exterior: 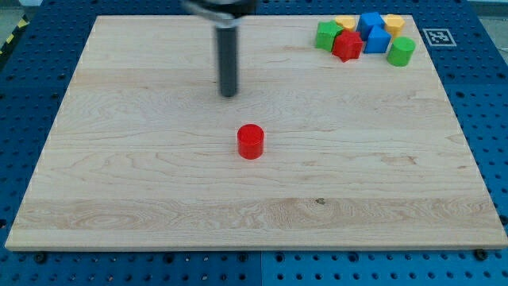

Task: Push the red circle into the green circle

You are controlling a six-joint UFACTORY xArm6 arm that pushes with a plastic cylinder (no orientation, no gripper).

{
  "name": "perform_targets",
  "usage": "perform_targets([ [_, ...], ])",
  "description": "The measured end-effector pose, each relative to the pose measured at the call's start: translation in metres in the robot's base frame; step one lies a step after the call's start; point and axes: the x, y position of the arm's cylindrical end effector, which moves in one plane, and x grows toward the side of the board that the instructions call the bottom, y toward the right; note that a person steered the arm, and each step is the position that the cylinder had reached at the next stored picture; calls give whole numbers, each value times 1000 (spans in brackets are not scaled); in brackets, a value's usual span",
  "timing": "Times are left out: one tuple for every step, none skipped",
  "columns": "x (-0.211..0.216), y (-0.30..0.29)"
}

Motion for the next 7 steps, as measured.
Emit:
perform_targets([
  [46, -53],
  [92, -46],
  [95, -44],
  [95, -32],
  [101, 12],
  [110, 63],
  [115, 118],
])
